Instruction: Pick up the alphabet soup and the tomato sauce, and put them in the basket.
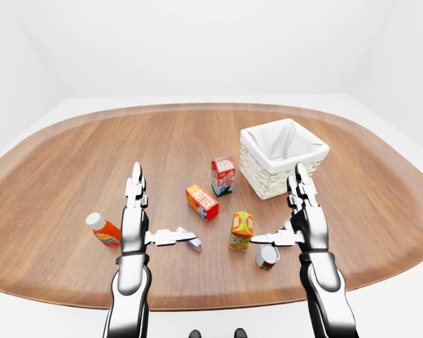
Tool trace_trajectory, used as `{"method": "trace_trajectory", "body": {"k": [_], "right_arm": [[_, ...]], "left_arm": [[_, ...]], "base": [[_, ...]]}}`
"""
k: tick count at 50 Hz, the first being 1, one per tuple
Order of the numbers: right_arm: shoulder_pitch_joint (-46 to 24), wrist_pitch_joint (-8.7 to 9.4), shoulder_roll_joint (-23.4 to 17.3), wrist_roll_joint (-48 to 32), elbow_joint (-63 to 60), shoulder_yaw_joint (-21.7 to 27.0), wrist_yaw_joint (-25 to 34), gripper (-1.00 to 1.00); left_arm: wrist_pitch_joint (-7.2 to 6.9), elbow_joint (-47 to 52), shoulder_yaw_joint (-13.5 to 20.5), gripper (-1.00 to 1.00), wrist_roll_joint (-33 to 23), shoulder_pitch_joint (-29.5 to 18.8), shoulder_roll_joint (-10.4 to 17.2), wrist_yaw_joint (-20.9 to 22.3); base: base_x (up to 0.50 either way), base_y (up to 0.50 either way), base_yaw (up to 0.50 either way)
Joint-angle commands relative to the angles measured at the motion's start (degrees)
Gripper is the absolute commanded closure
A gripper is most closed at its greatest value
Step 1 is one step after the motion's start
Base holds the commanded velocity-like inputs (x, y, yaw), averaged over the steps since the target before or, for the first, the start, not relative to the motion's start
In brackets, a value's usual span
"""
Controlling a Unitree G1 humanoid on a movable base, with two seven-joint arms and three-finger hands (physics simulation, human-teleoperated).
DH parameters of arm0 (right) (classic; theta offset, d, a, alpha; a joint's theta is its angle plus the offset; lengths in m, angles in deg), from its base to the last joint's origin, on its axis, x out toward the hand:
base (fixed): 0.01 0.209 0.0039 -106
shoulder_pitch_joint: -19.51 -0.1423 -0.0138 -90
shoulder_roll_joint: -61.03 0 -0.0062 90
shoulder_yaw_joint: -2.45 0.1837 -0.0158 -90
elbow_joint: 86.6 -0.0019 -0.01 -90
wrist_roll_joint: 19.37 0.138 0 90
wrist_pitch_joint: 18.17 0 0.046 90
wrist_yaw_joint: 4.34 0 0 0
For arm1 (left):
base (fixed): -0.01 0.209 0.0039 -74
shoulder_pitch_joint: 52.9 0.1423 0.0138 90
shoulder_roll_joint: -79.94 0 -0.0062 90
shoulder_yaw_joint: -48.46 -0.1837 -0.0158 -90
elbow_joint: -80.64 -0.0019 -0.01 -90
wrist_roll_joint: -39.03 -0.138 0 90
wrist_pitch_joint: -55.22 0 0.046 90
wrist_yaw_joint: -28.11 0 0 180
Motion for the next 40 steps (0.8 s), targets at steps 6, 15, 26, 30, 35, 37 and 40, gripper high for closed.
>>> {"method": "trace_trajectory", "body": {"k": [6,15,26,30,35,37,40], "right_arm": [[0.09,0.0,0.0,-0.08,-0.03,-0.04,0.09,-1.0],[0.01,0.0,-0.01,-0.1,0.04,-0.05,0.11,-1.0],[-0.02,0.0,-0.02,-0.06,0.17,-0.08,0.2,-1.0],[0.05,0.0,-0.02,-0.06,0.15,-0.12,0.24,-1.0],[0.0,0.0,-0.02,-0.06,0.29,-0.14,0.26,-1.0],[0.0,0.0,-0.02,-0.09,0.38,-0.16,0.27,-1.0],[0.05,0.0,-0.02,-0.13,0.12,-0.23,0.31,-1.0]], "left_arm": [[0.0,-0.13,-0.01,-1.0,0.01,0.02,-0.02,0.03],[0.0,-0.12,-0.03,-1.0,0.07,-0.08,-0.02,0.06],[0.0,-0.04,-0.08,-1.0,0.08,-0.11,-0.01,0.13],[0.0,-0.15,-0.11,-1.0,0.1,-0.04,0.01,0.19],[0.0,-0.31,-0.09,-1.0,0.14,-0.05,0.01,0.22],[0.0,-0.21,-0.09,-1.0,0.16,-0.07,0.0,0.23],[0.0,-0.2,-0.09,-1.0,0.16,-0.08,0.01,0.25]], "base": [[0.2,0.0,0.0],[0.19,0.0,0.0],[0.19,0.0,0.0],[0.19,0.0,0.0],[0.2,0.0,0.0],[0.2,0.0,0.0],[0.19,0.0,0.0]]}}
